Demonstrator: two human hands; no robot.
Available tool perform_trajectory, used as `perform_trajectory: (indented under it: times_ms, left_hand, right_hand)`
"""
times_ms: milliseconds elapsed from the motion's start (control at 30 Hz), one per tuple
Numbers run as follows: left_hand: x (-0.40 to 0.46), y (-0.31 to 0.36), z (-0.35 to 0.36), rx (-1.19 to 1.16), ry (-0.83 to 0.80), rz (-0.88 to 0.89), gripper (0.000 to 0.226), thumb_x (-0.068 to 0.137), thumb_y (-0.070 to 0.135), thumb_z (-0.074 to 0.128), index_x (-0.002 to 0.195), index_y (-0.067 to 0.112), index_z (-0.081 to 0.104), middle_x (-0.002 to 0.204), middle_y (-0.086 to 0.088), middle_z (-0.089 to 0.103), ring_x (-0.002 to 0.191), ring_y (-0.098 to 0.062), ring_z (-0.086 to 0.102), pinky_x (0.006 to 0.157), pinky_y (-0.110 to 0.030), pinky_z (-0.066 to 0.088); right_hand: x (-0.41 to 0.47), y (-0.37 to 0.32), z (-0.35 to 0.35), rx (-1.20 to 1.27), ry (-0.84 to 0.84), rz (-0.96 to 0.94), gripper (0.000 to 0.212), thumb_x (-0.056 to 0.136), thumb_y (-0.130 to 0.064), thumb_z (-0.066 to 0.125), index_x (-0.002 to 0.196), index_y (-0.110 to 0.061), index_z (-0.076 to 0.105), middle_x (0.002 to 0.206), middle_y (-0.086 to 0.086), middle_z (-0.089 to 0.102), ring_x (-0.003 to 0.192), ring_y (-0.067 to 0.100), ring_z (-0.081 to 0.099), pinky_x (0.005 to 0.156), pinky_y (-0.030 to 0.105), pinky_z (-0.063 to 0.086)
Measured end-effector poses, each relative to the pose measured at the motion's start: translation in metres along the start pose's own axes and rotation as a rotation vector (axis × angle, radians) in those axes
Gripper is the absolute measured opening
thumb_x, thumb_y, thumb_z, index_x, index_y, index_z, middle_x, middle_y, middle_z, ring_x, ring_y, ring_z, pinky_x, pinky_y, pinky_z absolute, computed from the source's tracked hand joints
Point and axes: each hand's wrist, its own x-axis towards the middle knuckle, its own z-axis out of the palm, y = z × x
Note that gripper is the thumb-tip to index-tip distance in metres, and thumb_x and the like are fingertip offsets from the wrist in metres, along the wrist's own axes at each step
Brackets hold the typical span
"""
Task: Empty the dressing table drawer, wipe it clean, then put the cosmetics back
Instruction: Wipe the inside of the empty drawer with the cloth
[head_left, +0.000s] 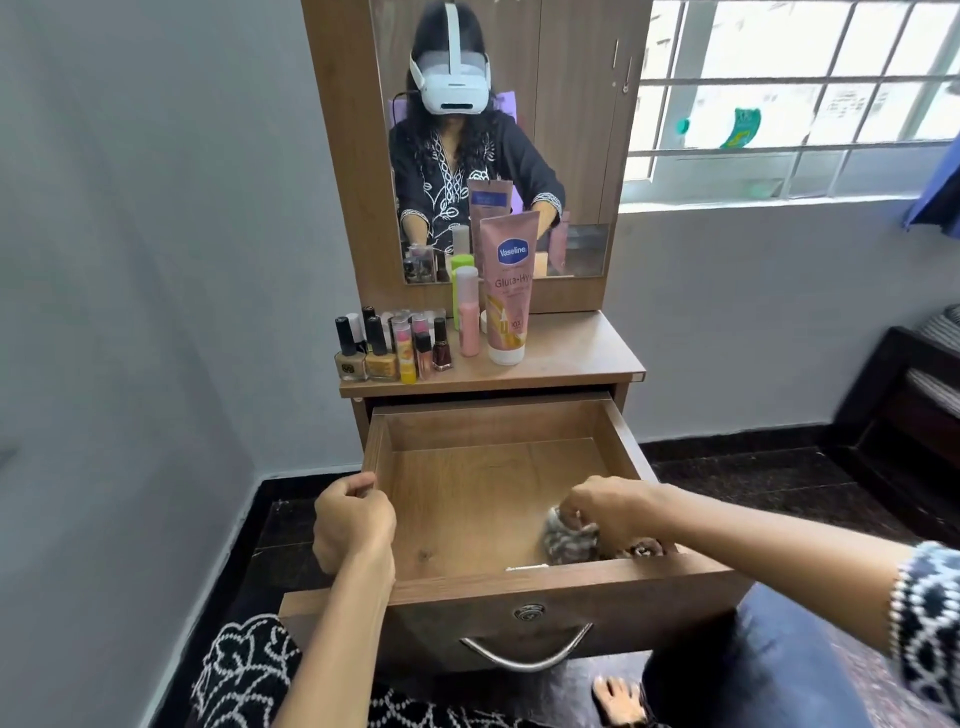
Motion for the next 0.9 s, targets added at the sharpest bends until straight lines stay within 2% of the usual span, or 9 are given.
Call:
perform_trajectory:
  times_ms: [133,200,333,567,733,900]
  left_hand:
    - [0.000,-0.001,0.001,-0.007,0.000,-0.002,0.028,0.091,0.006,0.048,0.098,0.026,0.065,0.107,-0.005,0.067,0.086,-0.025,0.057,0.073,-0.034,0.048]
    - [-0.001,0.000,0.001,-0.011,0.001,0.001,0.028,0.092,0.005,0.048,0.100,0.025,0.066,0.107,-0.005,0.066,0.085,-0.024,0.056,0.073,-0.034,0.048]
    - [-0.001,0.000,0.000,-0.021,0.005,0.009,0.028,0.092,0.005,0.048,0.103,0.024,0.066,0.109,-0.004,0.066,0.084,-0.022,0.054,0.072,-0.033,0.047]
    - [-0.001,-0.002,-0.001,-0.015,0.000,0.004,0.026,0.092,0.006,0.050,0.101,0.024,0.066,0.109,-0.004,0.067,0.092,-0.026,0.060,0.075,-0.035,0.049]
    - [-0.002,0.001,0.000,-0.011,0.000,0.011,0.027,0.091,0.007,0.050,0.102,0.026,0.066,0.108,-0.005,0.067,0.094,-0.029,0.061,0.079,-0.038,0.052]
    - [-0.003,0.000,-0.002,0.005,-0.002,0.008,0.030,0.091,0.005,0.047,0.104,0.026,0.066,0.110,-0.003,0.066,0.095,-0.028,0.059,0.077,-0.036,0.049]
  right_hand:
    - [0.016,0.009,-0.003,-0.049,-0.001,0.057,0.051,0.075,-0.009,0.073,0.123,-0.007,0.056,0.119,0.014,0.062,0.104,0.031,0.063,0.081,0.032,0.053]
    - [0.027,0.011,-0.014,-0.050,0.060,0.070,0.046,0.080,-0.008,0.069,0.124,-0.008,0.056,0.121,0.014,0.061,0.106,0.030,0.063,0.082,0.031,0.052]
    - [0.055,0.023,-0.039,0.010,0.211,0.170,0.043,0.087,-0.008,0.059,0.129,-0.011,0.052,0.130,0.013,0.056,0.117,0.031,0.057,0.093,0.034,0.047]
    - [0.054,0.012,-0.031,0.027,0.250,0.237,0.036,0.091,-0.003,0.051,0.126,-0.010,0.056,0.127,0.015,0.058,0.117,0.032,0.057,0.098,0.038,0.044]
    - [0.026,-0.013,-0.021,0.048,0.132,0.159,0.059,0.079,-0.008,0.069,0.134,-0.017,0.051,0.128,0.013,0.057,0.111,0.030,0.060,0.090,0.034,0.052]
    - [0.008,-0.044,-0.016,0.059,-0.039,0.066,0.064,0.077,-0.008,0.071,0.136,-0.019,0.048,0.134,0.010,0.051,0.112,0.028,0.059,0.085,0.030,0.050]
